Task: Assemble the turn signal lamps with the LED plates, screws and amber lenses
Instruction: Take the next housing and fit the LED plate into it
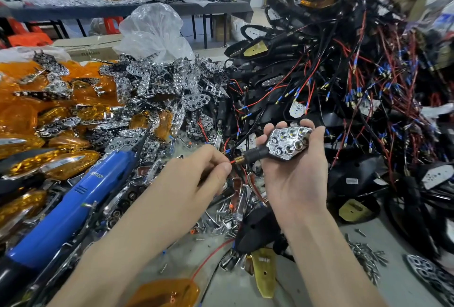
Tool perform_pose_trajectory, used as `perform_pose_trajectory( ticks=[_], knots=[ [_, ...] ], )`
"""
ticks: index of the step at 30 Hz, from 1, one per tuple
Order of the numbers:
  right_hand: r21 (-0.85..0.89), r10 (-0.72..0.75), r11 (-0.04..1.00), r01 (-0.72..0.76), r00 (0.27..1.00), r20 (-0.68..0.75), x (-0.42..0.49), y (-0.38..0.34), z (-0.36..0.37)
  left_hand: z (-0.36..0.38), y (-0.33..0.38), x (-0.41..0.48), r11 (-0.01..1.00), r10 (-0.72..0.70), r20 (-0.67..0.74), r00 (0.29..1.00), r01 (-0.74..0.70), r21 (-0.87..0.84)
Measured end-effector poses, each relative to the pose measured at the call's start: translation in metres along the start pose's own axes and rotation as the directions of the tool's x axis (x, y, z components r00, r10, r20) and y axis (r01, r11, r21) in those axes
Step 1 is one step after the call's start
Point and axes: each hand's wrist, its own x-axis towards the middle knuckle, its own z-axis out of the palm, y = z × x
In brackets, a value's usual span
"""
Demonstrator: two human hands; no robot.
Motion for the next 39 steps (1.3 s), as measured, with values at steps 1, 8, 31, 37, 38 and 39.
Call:
perform_pose_trajectory(
  ticks=[1,8,31,37,38,39],
  knots=[
    [0.018,-0.012,1.000,0.011,1.000,0.009,0.000,0.000,0.000,0.001,0.001,0.000,1.000,0.013,0.002,1.000,-0.013,-0.008],
    [0.032,-0.014,0.999,0.012,0.999,0.051,-0.001,-0.002,0.001,0.006,0.003,-0.001,0.997,0.055,-0.006,0.998,-0.055,-0.048],
    [-0.421,0.184,0.904,-0.070,0.954,0.237,-0.013,0.034,-0.002,-0.009,-0.017,0.008,0.985,-0.054,0.050,0.997,0.045,0.164],
    [-0.500,0.178,0.866,0.017,0.923,0.340,-0.012,0.039,-0.007,0.000,-0.015,0.008,0.998,-0.059,0.030,0.998,0.059,-0.005],
    [-0.515,0.181,0.857,0.025,0.920,0.347,-0.012,0.039,-0.008,-0.001,-0.015,0.008,0.997,-0.069,0.038,0.997,0.070,-0.013],
    [-0.525,0.180,0.850,0.035,0.918,0.352,-0.012,0.039,-0.008,-0.001,-0.016,0.008,0.997,-0.079,0.043,0.996,0.080,-0.017]
  ],
)
